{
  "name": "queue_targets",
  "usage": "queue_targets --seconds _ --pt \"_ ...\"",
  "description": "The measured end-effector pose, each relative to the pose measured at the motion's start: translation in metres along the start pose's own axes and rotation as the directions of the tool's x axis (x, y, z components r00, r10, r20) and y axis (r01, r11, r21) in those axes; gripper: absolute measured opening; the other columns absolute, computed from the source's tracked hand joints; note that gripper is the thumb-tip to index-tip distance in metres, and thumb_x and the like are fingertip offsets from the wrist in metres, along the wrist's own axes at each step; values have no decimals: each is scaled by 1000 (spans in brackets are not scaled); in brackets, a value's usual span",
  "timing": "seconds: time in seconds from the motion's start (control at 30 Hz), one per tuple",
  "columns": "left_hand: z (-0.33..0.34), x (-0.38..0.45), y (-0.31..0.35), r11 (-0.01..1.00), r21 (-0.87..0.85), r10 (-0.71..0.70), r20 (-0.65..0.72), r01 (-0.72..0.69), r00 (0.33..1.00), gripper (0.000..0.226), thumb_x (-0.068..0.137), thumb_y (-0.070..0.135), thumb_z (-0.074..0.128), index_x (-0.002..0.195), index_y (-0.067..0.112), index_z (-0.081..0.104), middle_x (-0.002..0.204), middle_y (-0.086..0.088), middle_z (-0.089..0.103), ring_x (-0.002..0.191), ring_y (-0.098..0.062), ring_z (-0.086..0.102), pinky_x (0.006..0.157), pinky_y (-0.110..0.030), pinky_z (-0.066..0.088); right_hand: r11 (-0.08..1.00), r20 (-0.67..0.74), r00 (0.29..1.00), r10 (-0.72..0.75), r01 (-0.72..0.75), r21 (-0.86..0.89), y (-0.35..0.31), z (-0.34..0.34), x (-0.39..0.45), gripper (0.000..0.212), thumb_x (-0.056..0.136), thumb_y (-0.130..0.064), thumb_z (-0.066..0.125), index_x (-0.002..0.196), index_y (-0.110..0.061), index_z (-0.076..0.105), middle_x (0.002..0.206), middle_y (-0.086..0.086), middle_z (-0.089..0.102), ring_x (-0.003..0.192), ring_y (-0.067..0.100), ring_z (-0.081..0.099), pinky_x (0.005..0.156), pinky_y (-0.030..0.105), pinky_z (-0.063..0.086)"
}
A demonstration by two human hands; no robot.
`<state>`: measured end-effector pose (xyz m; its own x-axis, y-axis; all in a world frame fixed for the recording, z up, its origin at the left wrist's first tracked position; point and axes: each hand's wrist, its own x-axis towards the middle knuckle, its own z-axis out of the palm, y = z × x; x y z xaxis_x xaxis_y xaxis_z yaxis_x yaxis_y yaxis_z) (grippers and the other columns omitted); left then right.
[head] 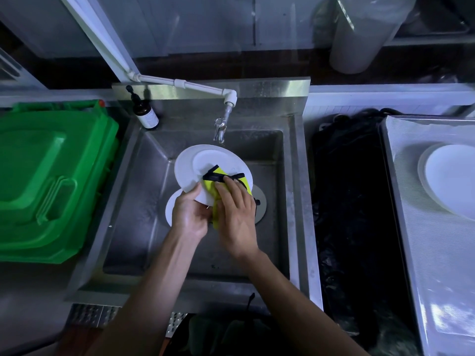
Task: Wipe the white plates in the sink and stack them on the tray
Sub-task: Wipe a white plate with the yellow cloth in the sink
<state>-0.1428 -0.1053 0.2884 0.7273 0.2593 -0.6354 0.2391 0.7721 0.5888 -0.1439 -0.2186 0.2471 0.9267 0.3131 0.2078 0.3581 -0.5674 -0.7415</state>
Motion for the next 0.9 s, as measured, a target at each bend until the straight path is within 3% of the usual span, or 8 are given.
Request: queue_targets --seconds 0.17,0.47,0.67,0.9 --pt "-8 1 0 996 -48 72 -2 -72 997 42 100 17 55 140 2 56 132 -18 66 116 -32 68 84 -43 61 994 -22 998 59 -56 96 14 -18 4 43 105 -23 37 142 -11 54 154 8 43 145 28 33 120 45 25" --pt "-26 0 6 999 -30 22 103 -19 994 55 85 14 67 138 8 56 127 -10 70 112 -27 71 78 -39 62 989 41 996 81 -85 121 41 -42 24 42 104 -16 41 145 -9 50 155 12 40 142 30 32 121 43 26" --pt "-43 3 15 998 68 -22 230 7 973 56 82 12 69 136 9 55 121 -7 73 110 -26 71 80 -39 62 995 97 994 40 -48 82 53 -59 47 46 101 -6 45 147 -9 48 156 11 39 140 31 35 117 25 21" --pt "-57 3 21 967 254 -59 285 -16 957 74 71 14 75 141 6 52 124 -11 68 112 -32 67 86 -51 57 998 171 985 15 -26 64 56 -68 65 46 102 -6 45 148 -11 47 156 7 39 142 28 35 117 26 22"
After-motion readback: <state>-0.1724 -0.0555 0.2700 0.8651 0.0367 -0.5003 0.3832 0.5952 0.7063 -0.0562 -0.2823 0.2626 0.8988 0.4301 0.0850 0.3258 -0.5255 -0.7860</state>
